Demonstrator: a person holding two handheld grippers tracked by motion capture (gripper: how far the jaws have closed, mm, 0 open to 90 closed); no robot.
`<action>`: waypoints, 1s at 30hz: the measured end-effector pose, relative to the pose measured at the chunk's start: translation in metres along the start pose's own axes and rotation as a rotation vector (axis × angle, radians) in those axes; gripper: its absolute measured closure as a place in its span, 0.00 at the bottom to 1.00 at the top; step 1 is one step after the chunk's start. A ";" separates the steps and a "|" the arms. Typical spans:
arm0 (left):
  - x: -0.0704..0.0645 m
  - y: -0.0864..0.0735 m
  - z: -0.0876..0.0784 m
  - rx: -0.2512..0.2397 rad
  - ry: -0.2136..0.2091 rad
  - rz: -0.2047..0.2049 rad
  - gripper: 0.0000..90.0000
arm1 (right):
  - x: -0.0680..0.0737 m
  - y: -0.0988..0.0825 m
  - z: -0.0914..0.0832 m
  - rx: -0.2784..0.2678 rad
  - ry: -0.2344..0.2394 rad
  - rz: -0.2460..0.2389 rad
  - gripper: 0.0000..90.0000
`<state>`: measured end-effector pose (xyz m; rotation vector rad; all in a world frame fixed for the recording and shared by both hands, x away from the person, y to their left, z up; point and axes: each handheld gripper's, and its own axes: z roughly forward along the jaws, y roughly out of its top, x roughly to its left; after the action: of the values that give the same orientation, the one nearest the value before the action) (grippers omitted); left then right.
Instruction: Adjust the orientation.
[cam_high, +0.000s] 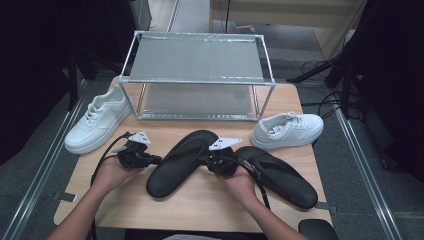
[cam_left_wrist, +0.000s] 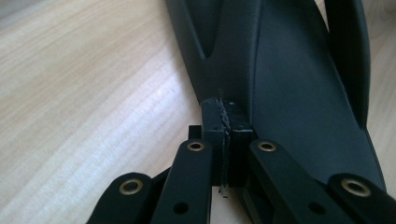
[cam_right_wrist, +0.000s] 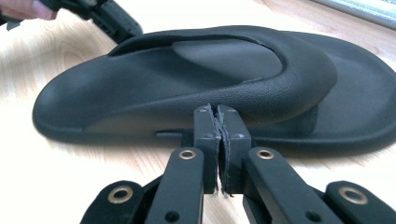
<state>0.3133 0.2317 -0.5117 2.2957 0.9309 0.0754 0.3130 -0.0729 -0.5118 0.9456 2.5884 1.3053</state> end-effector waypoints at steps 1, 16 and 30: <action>-0.001 -0.001 0.000 0.003 -0.002 0.001 1.00 | 0.000 0.000 0.000 0.000 0.000 0.000 0.99; -0.027 -0.009 -0.001 0.017 -0.020 0.004 0.99 | -0.011 0.013 0.011 -0.002 -0.016 0.010 1.00; -0.034 -0.004 0.000 0.004 -0.080 -0.003 0.94 | -0.015 0.017 0.009 -0.016 -0.032 0.013 0.95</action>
<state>0.2856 0.2119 -0.5083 2.2837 0.8936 -0.0196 0.3364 -0.0678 -0.5079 0.9735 2.5480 1.3014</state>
